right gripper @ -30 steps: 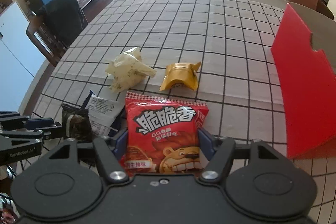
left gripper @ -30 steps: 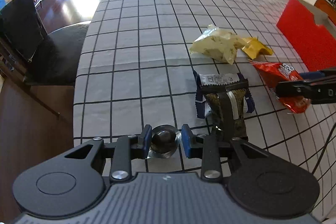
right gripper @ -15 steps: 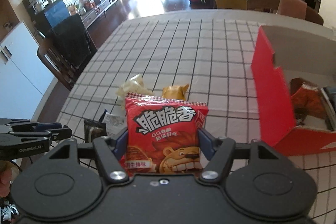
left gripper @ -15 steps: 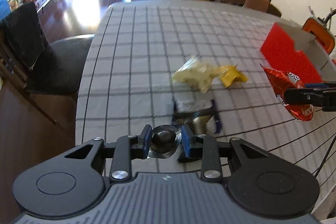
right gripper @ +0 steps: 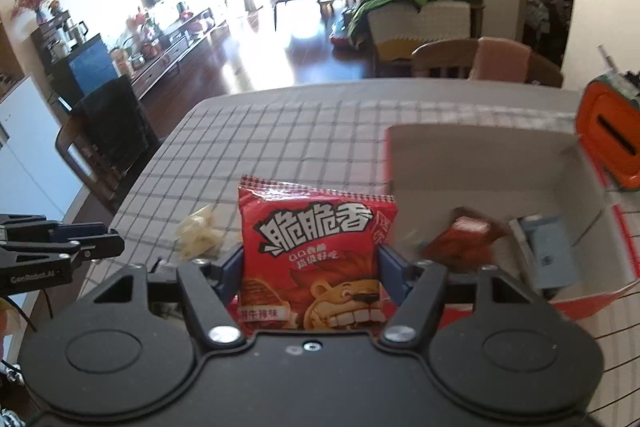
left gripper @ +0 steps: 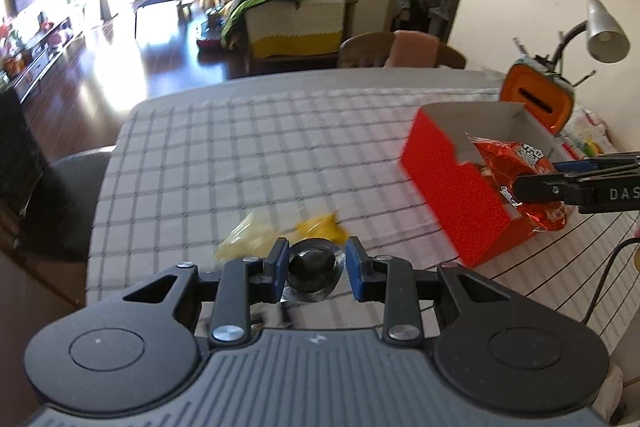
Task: Organize snacks
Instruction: 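Carry the round item and red chip bag over the red box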
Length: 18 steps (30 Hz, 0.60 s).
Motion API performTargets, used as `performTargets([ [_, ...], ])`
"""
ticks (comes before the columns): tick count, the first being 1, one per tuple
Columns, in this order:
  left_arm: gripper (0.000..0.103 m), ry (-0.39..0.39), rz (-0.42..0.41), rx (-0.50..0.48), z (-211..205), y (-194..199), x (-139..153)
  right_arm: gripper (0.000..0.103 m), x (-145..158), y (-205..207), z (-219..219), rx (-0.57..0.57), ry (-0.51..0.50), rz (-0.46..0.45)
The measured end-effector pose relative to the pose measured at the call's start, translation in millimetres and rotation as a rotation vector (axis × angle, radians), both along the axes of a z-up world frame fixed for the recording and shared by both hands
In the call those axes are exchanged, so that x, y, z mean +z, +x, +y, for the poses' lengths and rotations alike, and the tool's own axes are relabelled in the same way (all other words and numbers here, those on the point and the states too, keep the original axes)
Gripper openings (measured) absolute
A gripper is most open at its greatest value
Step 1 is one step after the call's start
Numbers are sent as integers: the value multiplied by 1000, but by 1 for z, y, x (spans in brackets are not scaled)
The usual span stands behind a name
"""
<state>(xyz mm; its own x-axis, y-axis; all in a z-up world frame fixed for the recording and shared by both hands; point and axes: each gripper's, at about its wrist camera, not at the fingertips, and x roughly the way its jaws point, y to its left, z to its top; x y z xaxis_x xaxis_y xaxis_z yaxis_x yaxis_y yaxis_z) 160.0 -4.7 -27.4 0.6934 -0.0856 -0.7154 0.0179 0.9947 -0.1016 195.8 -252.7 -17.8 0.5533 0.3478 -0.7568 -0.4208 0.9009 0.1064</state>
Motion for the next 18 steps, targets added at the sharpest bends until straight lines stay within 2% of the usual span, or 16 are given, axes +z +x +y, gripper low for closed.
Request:
performTargets([
  [11,29,38,-55,-96,-96,51,19,68,9,39,-80,-79,-49,-56],
  [18,29,53,-47,-118,-153,90,19,68,0,62,-132,-118,-100,-56],
])
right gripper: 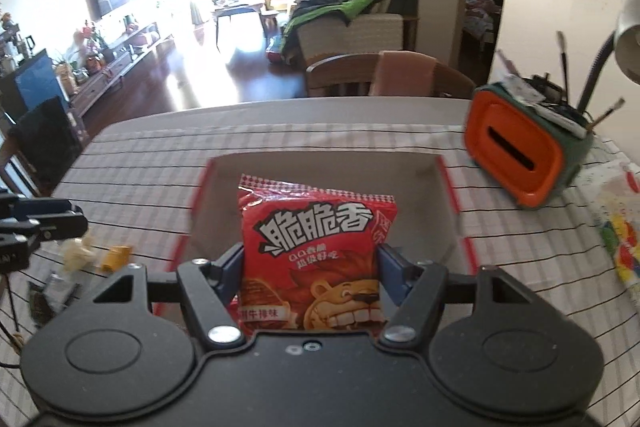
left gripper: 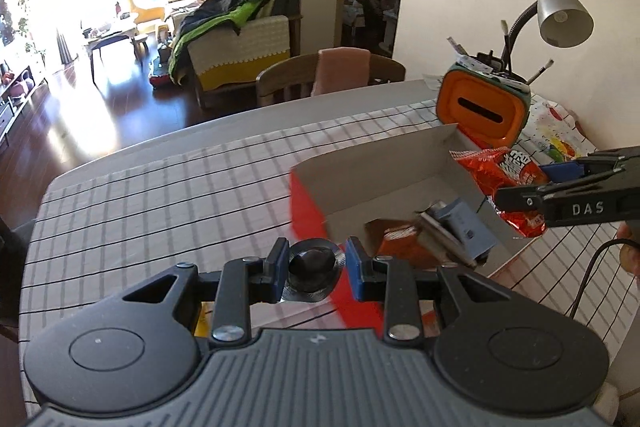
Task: Organize snacks
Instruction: 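Carry the round item and red chip bag over the red box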
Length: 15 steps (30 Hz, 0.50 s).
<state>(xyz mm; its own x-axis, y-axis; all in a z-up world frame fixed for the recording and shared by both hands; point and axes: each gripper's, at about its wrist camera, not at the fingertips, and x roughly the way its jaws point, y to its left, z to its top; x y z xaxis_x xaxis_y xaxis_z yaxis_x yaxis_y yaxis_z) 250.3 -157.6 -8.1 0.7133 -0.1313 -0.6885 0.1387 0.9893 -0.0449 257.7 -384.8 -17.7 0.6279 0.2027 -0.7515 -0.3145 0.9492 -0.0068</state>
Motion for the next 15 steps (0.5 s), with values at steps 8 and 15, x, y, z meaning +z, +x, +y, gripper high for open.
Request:
performTargets([
  [8,29,19,62,-12,-56,44,-13,68,-18,20,-37,6,-49,40],
  [15,29,70,150,6,-86,81,-41,68,-37,44,-44,33,-96,82],
])
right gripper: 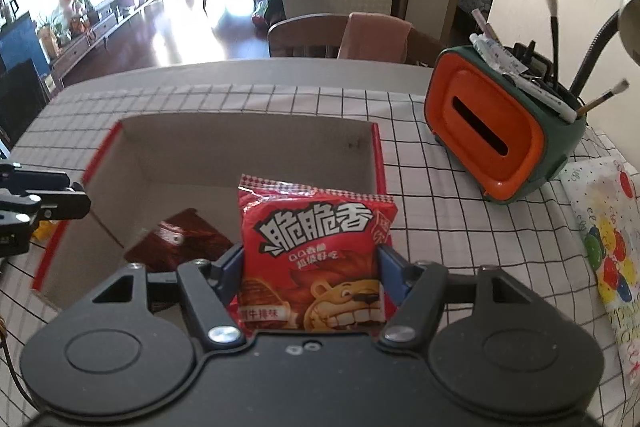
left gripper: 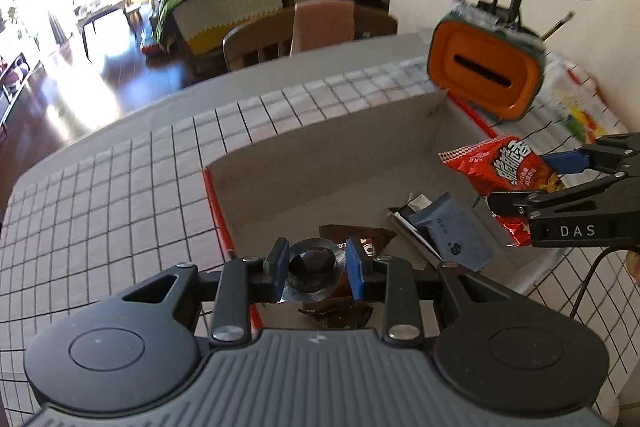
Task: Organize snacks
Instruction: 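Carry the round item and red chip bag over the red box, then open the right tool to drop the chip bag while the left tool releases the round item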
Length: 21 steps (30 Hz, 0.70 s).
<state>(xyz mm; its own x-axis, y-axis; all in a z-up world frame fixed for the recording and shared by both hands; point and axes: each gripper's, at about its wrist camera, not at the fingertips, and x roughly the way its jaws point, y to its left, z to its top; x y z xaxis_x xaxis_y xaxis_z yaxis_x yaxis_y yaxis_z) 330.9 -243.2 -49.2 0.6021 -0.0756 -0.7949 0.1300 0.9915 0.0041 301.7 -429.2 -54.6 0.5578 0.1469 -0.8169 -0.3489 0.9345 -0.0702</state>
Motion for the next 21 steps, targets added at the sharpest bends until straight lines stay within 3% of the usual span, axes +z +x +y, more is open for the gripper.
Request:
performTargets([
  [10,29,13,123,70,-5,43,-22,68,-20,31,22,124,-55,40],
  [21,30,66,229,50,-17,66,-38,68,-39,52,36,171,-85,124],
])
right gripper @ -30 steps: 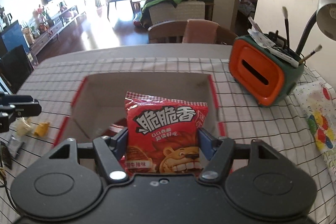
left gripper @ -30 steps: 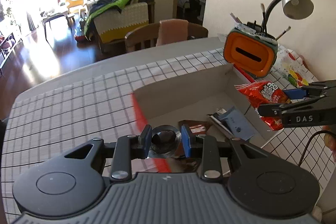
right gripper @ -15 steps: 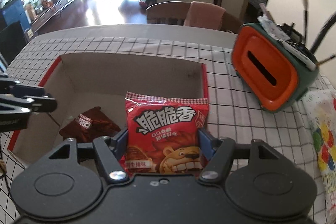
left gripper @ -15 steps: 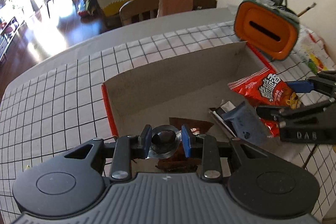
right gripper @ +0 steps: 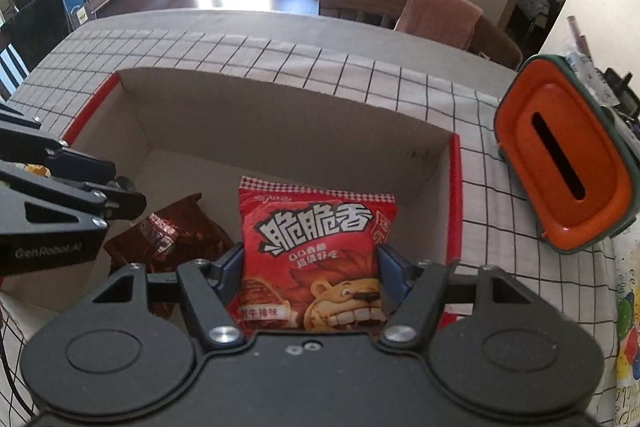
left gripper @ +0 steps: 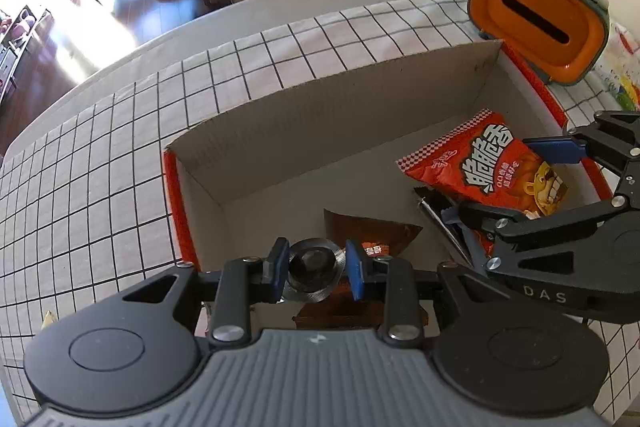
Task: Organize snacks
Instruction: 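Open the right tool to drop the chip bag while the left tool releases the round item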
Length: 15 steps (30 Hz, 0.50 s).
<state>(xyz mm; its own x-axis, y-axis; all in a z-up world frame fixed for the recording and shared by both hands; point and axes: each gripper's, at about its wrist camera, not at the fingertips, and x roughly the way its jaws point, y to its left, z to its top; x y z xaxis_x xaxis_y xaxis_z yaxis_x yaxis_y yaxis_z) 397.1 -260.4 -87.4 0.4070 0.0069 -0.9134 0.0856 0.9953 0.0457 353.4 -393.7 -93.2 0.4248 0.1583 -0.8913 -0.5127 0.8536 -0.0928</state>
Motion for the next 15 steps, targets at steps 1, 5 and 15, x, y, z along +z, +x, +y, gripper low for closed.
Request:
performTargets([
  [1,30,0,13,-5,-1,1,-2,68,-1,0,0,-1,-1,4],
  [5,30,-2,54,-6,-1,9,-9,68,-4,3,-1,0,4,26],
  [15,30,-22,48,-13,-1,10,-8,70,-4,4,-3,-14,9,16],
])
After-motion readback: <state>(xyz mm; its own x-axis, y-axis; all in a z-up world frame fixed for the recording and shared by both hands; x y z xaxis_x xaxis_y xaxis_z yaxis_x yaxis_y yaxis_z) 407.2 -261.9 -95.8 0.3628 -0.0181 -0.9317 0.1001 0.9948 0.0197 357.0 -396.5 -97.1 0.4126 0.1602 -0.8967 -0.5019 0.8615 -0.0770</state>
